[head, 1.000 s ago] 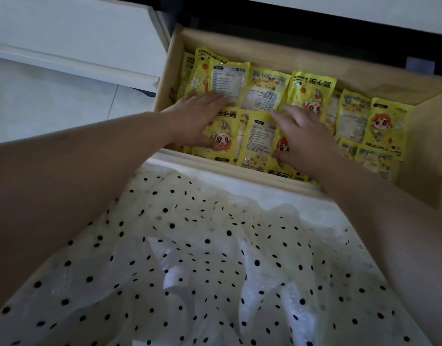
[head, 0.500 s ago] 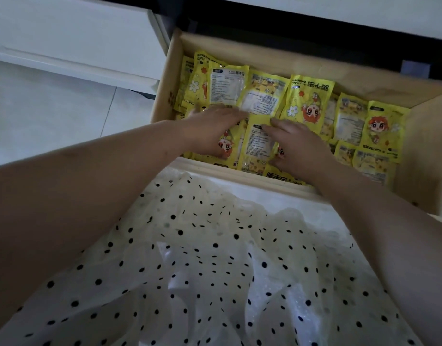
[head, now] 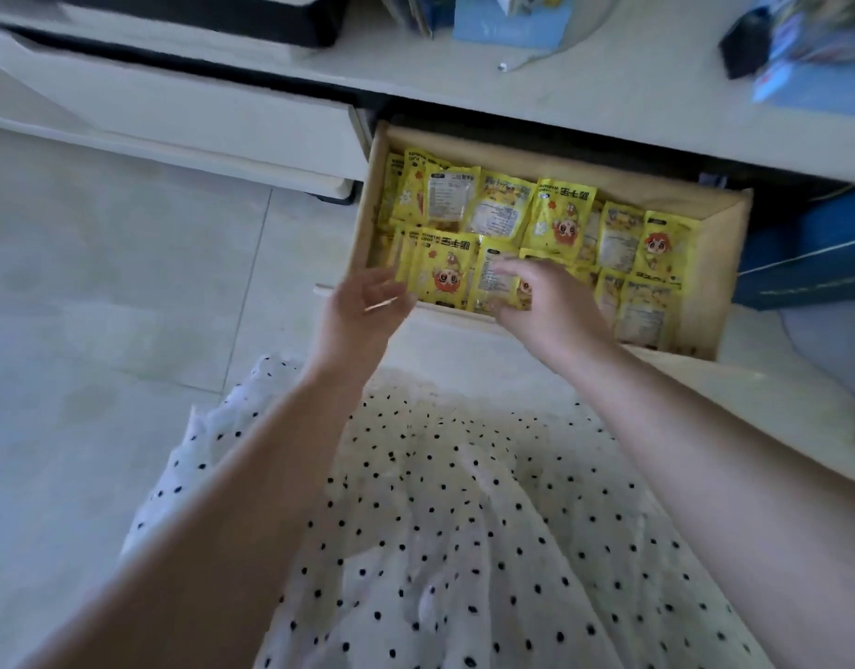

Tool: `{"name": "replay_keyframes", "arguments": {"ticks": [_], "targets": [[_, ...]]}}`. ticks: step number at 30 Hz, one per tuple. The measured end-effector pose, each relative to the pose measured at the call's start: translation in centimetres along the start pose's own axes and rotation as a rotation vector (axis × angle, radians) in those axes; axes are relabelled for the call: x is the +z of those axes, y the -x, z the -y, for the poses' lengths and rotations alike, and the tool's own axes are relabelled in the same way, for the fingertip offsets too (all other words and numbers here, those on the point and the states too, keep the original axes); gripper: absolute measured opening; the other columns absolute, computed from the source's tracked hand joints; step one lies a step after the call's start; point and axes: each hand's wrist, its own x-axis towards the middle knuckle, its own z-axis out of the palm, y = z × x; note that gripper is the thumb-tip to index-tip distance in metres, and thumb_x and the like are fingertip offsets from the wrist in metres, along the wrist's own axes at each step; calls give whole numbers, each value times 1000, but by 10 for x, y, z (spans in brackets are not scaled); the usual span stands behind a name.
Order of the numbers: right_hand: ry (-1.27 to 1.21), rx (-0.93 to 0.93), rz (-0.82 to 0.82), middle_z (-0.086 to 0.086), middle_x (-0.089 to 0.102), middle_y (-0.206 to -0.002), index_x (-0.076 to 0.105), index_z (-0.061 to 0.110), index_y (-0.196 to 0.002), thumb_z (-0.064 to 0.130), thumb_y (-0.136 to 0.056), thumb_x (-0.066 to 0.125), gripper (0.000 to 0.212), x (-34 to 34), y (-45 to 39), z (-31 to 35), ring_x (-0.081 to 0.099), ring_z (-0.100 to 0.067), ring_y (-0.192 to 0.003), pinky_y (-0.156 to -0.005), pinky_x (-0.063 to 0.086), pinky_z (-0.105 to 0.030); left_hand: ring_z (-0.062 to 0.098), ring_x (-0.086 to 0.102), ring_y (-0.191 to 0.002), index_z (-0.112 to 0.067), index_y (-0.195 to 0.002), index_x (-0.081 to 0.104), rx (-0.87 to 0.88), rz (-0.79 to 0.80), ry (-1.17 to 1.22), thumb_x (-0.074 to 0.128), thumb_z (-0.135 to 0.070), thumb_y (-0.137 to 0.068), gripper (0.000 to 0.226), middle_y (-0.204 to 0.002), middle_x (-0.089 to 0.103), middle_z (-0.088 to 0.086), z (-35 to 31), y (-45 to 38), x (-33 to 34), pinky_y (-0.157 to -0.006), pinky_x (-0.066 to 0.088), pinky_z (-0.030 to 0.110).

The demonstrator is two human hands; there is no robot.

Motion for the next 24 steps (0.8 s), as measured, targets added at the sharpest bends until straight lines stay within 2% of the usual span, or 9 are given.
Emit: {"name": "replay_keyframes", "arguments": {"ticks": [2,6,8,12,18,24], "targets": [[8,14,53,0,50,-140,53,25,-132,28,-89,61,44,-16,32,34,59,-9,-99,-77,37,-18,-4,58,-85,-19,-119,57,-55,-19,16,65,-20,-87,32,-103,67,-8,-10,47,-21,-87,48,28],[26,52,135,1,49,-140,53,27,-132,31,-89,61,44,-45,100,101,63,-17,-88,-74,37,-19,-6,59,-88,-21,-123,55,-123,-48,53,66,-22,-88,37,-112,65,-6,-41,133,-61,-80,48,21],[44,41,164,1,49,-140,53,27,-131,31,-88,62,44,-58,134,129,62,-23,-104,-77,38,-20,-7,59,-89,-22,-124,54,-122,-74,62,66,-24,-87,39,-112,65,-7,-55,175,-81,-77,48,19],[82,-26,237,2,49,-140,54,27,-129,30,-88,63,43,-75,201,175,49,-17,-125,-88,32,-18,-5,60,-89,-19,-127,54,-143,-131,156,67,-22,-87,42,-114,66,-3,-66,259,-116,-82,48,20],[147,-188,353,2,52,-138,55,26,-129,29,-86,65,44,-71,285,239,48,-16,-127,-96,33,-20,5,62,-100,-21,-127,55,-181,-244,291,67,-25,-86,43,-118,66,-4,-45,387,-165,-90,49,26],[241,-392,525,1,52,-137,56,24,-128,25,-86,65,44,-17,355,310,45,-13,-130,-96,31,-19,7,63,-97,-20,-128,54,-229,-511,471,67,-24,-86,44,-120,66,0,7,488,-230,-87,50,27]]}}
